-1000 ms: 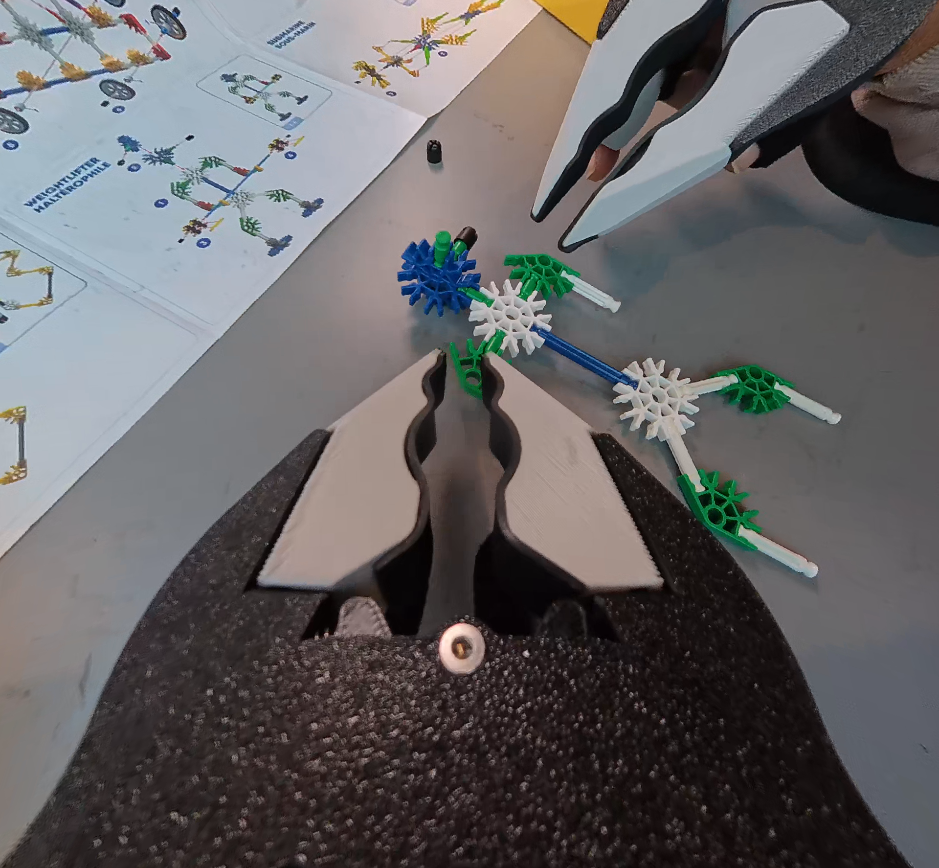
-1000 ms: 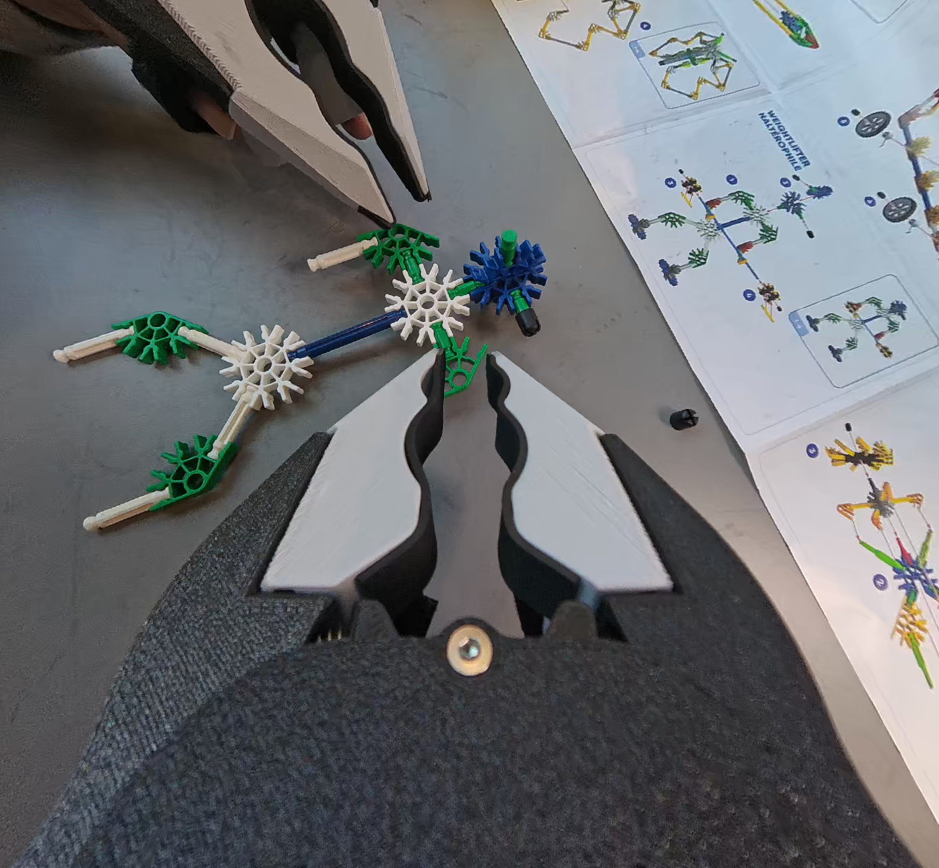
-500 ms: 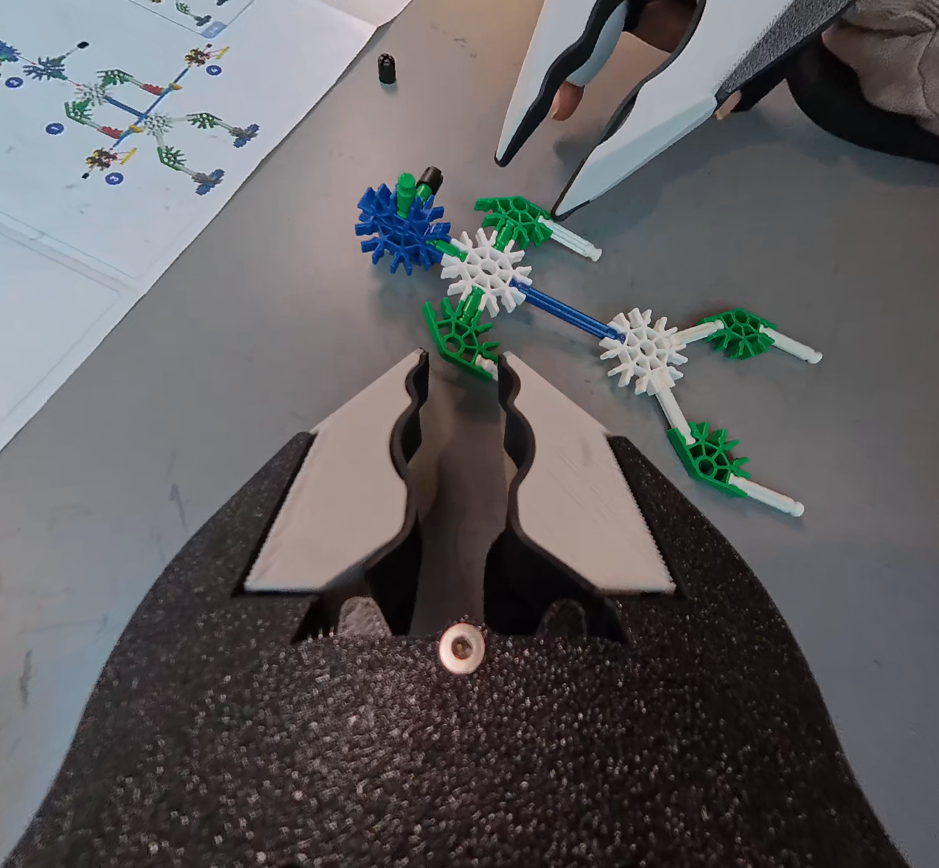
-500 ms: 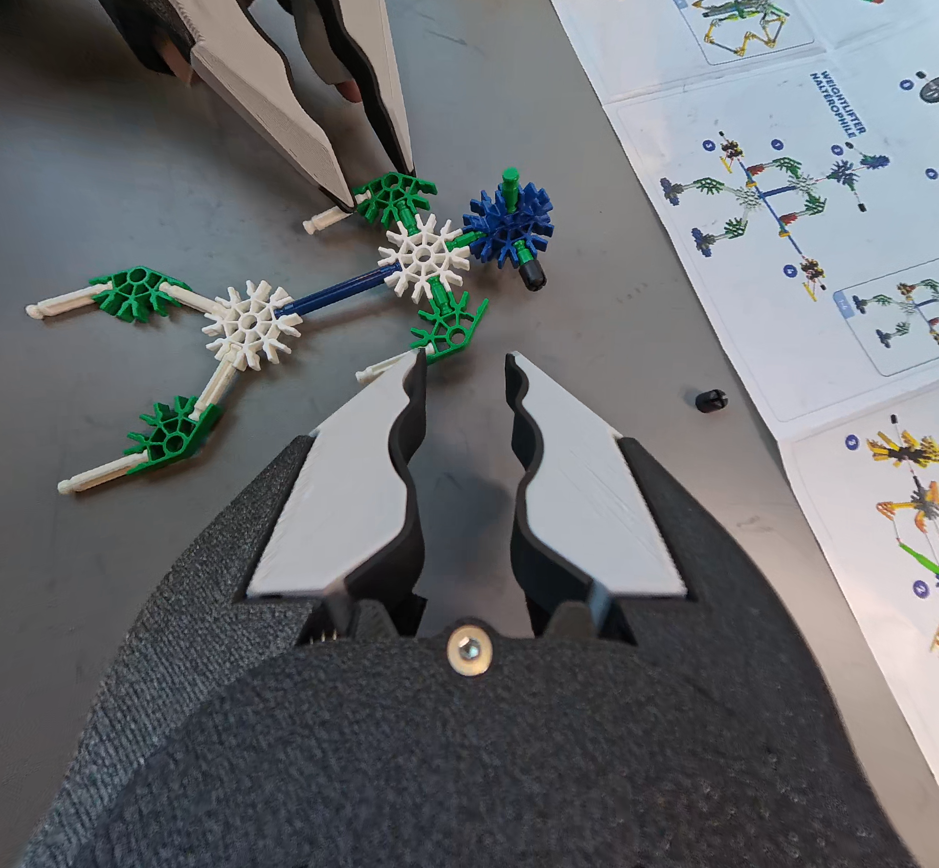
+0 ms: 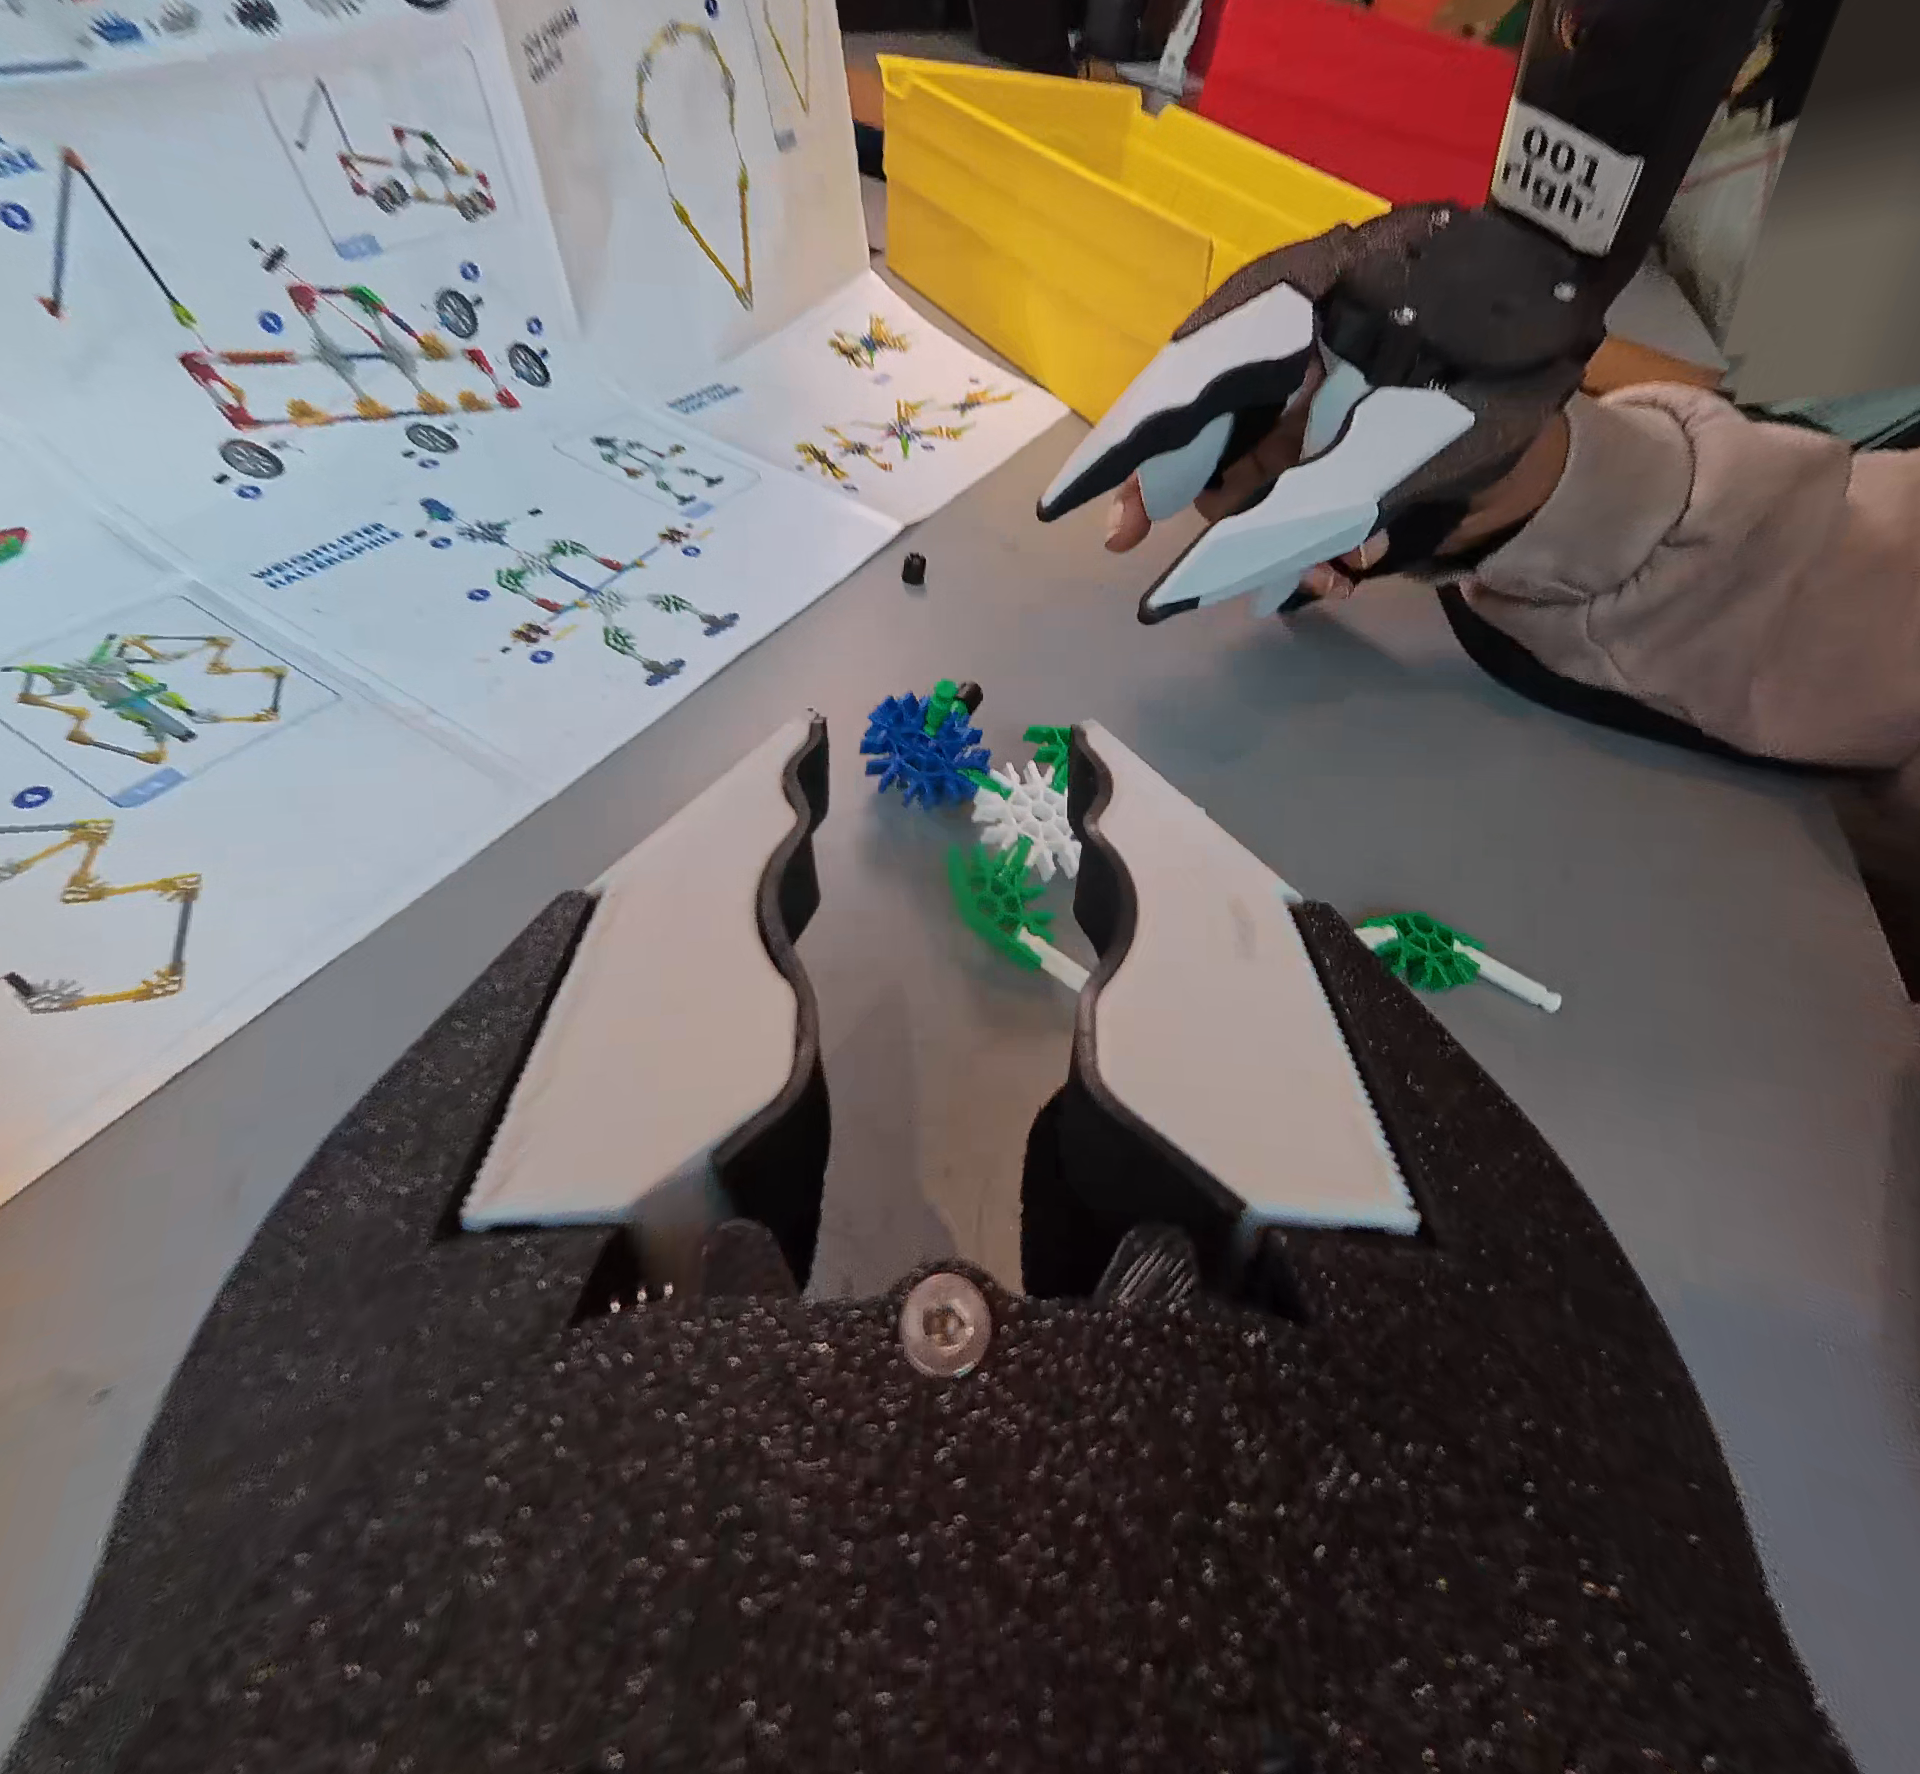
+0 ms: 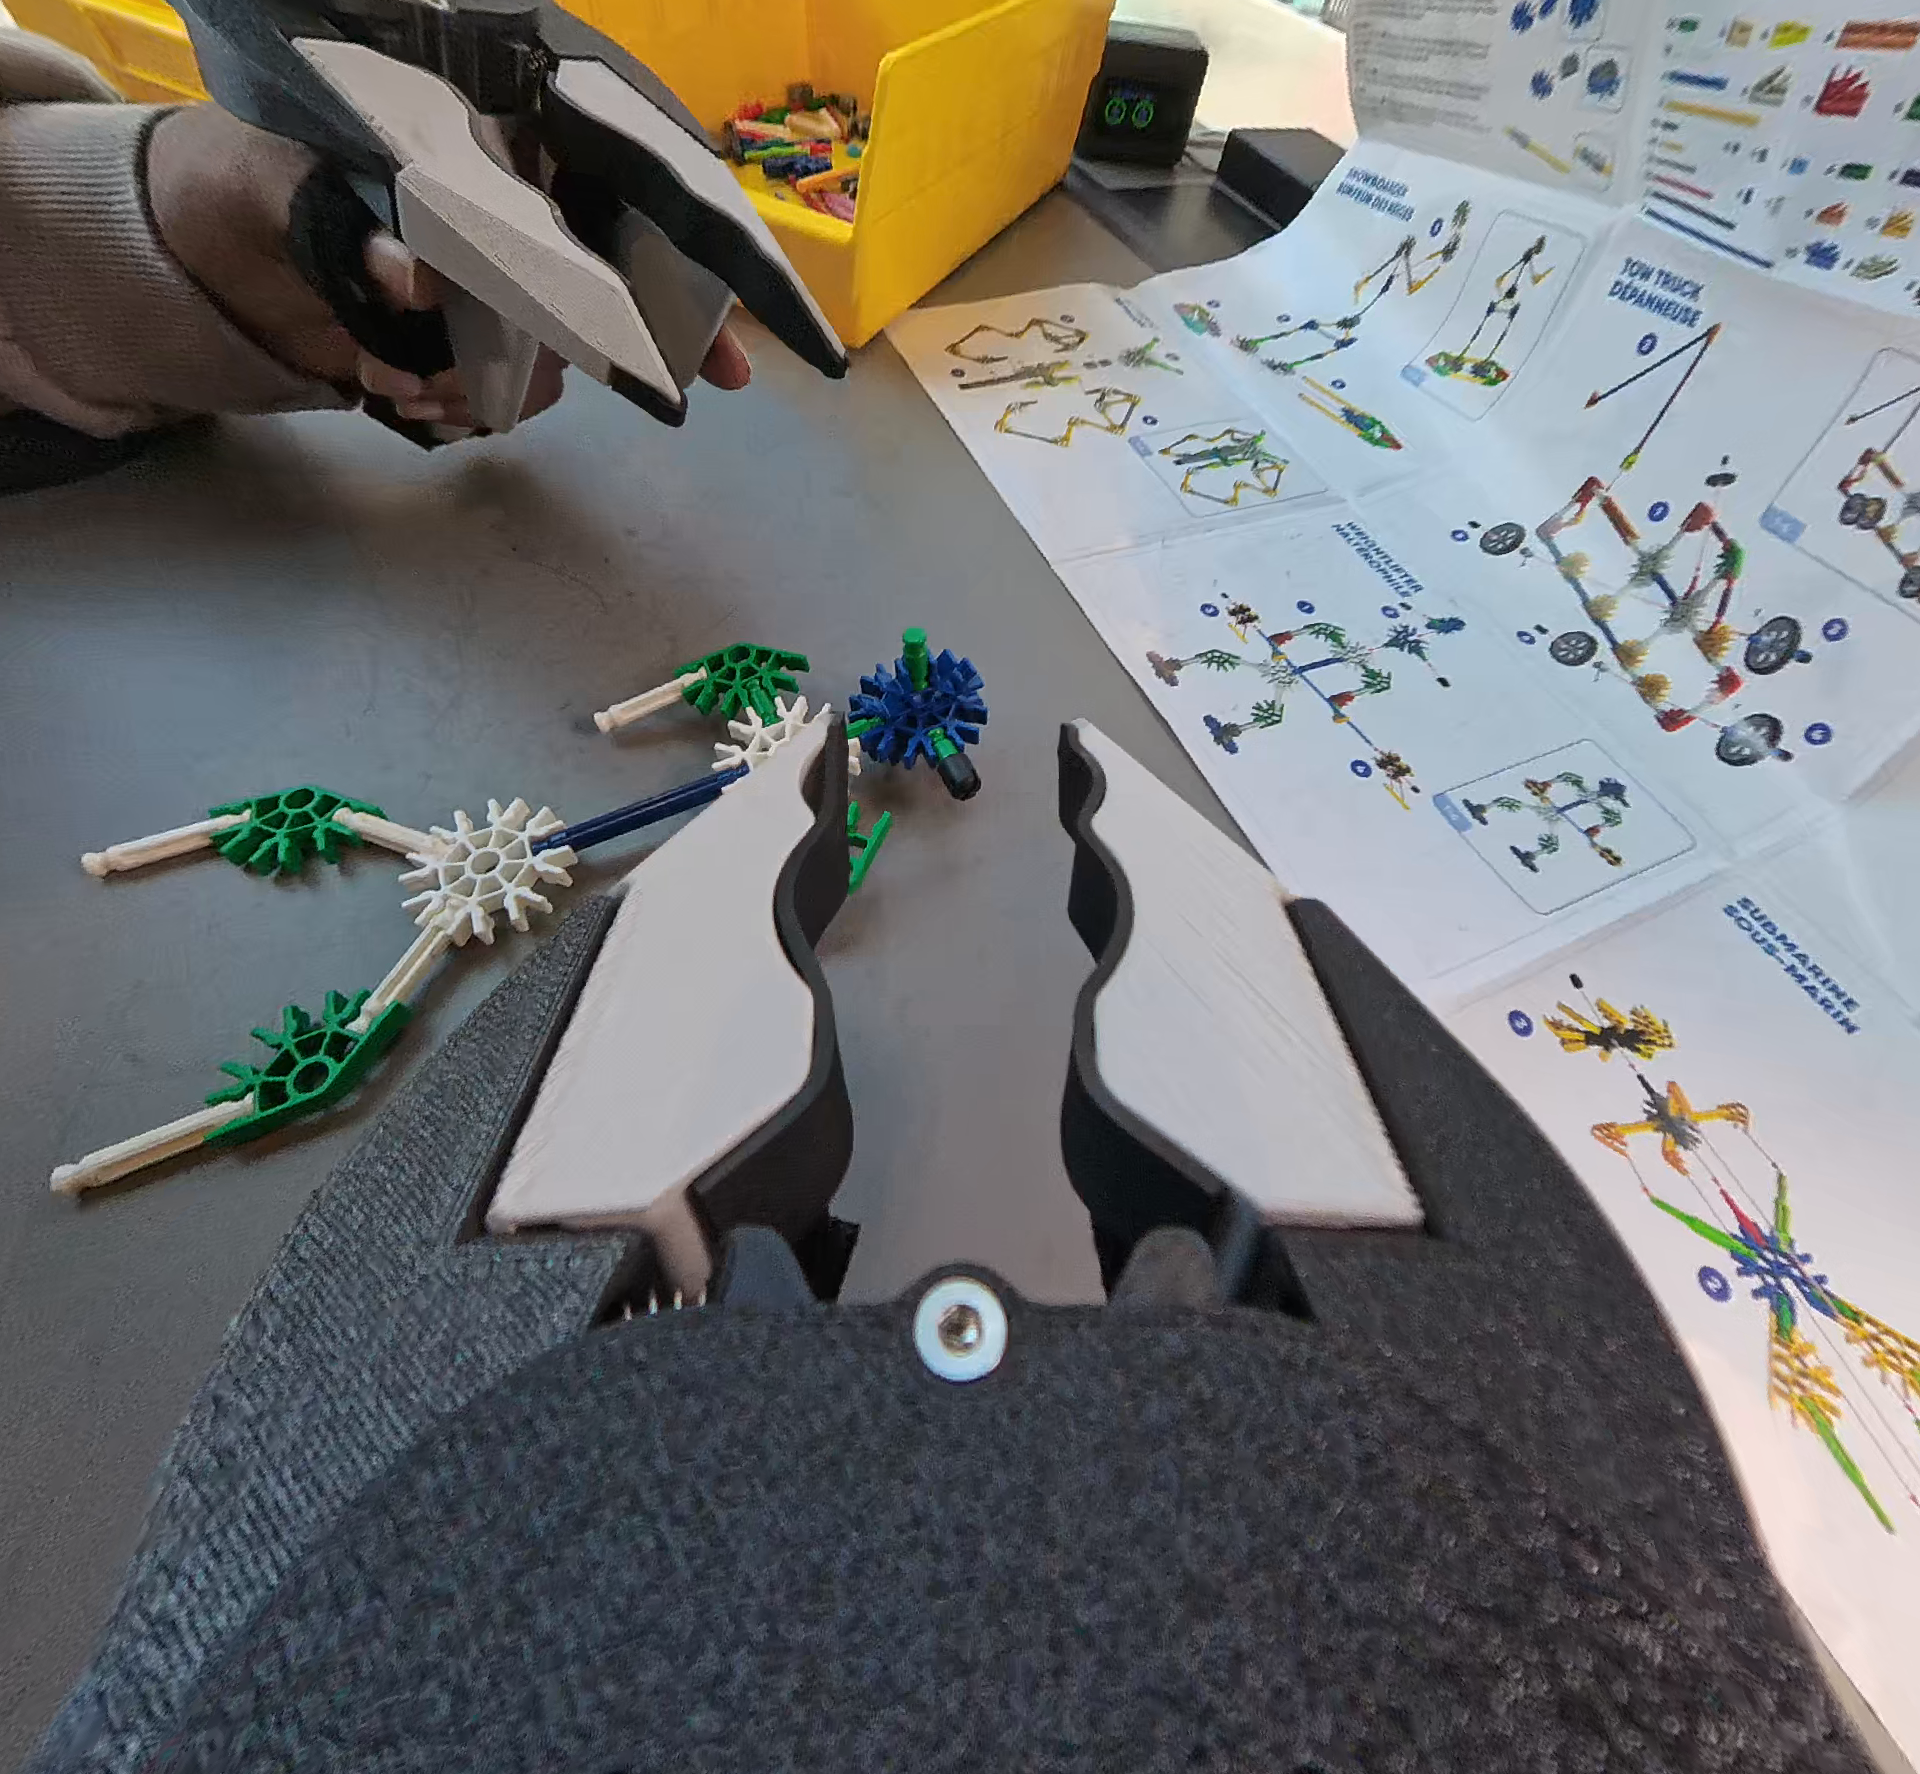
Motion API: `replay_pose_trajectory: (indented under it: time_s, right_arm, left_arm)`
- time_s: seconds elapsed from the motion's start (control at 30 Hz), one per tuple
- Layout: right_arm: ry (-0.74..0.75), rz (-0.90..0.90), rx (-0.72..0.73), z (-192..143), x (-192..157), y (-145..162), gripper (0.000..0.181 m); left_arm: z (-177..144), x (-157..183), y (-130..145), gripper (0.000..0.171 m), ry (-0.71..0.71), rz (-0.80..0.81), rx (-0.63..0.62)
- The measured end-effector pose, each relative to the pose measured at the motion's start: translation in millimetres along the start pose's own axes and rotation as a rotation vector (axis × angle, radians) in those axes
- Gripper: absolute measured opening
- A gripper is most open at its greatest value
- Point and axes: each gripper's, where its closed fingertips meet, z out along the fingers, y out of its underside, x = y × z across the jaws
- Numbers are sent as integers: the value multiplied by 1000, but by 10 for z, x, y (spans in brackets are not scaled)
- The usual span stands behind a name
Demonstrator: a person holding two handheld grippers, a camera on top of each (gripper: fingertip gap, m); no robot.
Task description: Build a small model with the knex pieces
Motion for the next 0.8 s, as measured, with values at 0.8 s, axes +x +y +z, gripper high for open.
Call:
replay_pose_trajectory:
  time_s: [0.8]
  right_arm:
    - [94, -28, 61, -30, 113, -82, 22]
  left_arm:
    - [-303, -373, -316, 2, -202, -36, 222]
